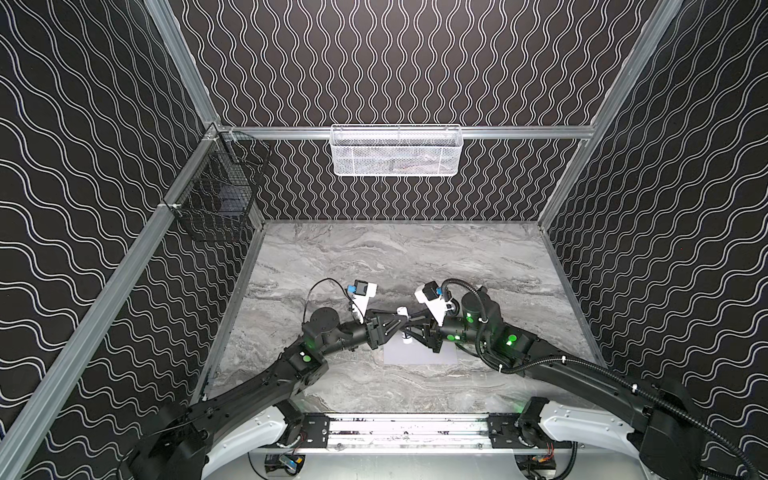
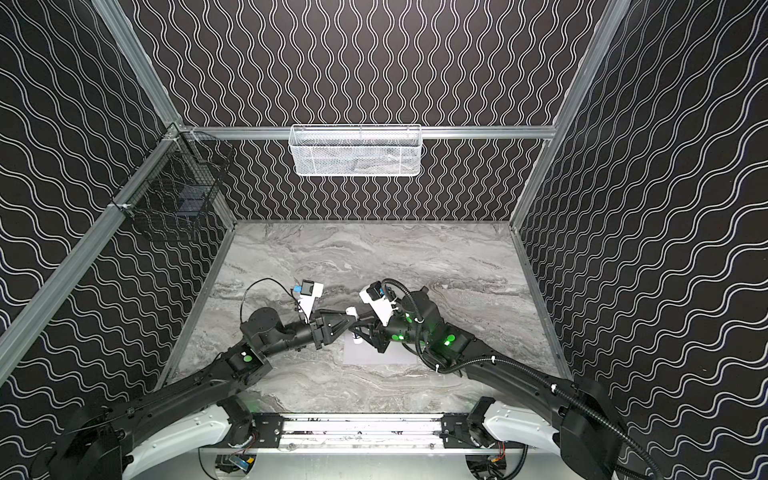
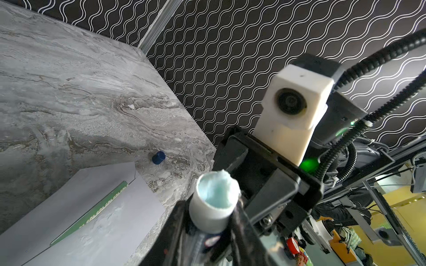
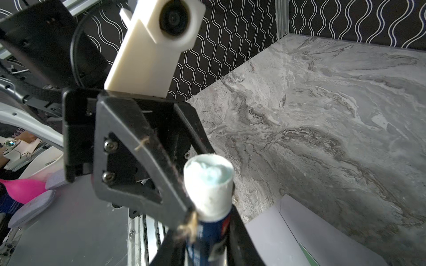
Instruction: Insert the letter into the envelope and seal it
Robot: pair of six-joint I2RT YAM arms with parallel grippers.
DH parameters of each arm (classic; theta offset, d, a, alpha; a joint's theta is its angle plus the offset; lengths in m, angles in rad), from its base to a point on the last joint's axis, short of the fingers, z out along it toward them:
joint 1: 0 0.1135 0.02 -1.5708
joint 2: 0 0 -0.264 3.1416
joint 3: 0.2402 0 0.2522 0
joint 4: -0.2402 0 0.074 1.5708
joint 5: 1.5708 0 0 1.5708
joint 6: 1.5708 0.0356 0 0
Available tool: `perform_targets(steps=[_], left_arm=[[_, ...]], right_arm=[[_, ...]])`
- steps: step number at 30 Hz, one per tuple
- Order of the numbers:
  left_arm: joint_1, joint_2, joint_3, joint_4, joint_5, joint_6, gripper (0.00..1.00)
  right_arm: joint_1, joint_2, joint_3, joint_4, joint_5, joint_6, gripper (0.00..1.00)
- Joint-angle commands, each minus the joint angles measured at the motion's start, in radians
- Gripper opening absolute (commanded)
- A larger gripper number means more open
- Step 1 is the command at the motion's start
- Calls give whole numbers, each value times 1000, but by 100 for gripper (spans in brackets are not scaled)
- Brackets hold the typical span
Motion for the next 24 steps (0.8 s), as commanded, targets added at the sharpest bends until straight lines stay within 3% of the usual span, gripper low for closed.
perform_targets(steps=[1, 6, 10, 17, 21, 24], left_arm=[[6, -14, -6, 122, 69, -26, 35], [6, 6, 7, 105, 95, -18, 42], [6, 29, 0, 131, 114, -31, 42], [6, -30, -3, 41, 86, 1, 30], [6, -40, 10, -11, 79, 9, 16], [6, -21, 18, 0, 87, -2, 14]], right_arm=[[17, 5, 5, 42, -119, -37, 0], [19, 12, 34, 18, -118, -73, 0], [20, 37, 68, 11, -126, -85, 0], [20, 46, 87, -6, -105, -86, 0], [20, 47, 93, 1, -84, -71, 0], [20, 55, 105, -4, -71, -59, 9]])
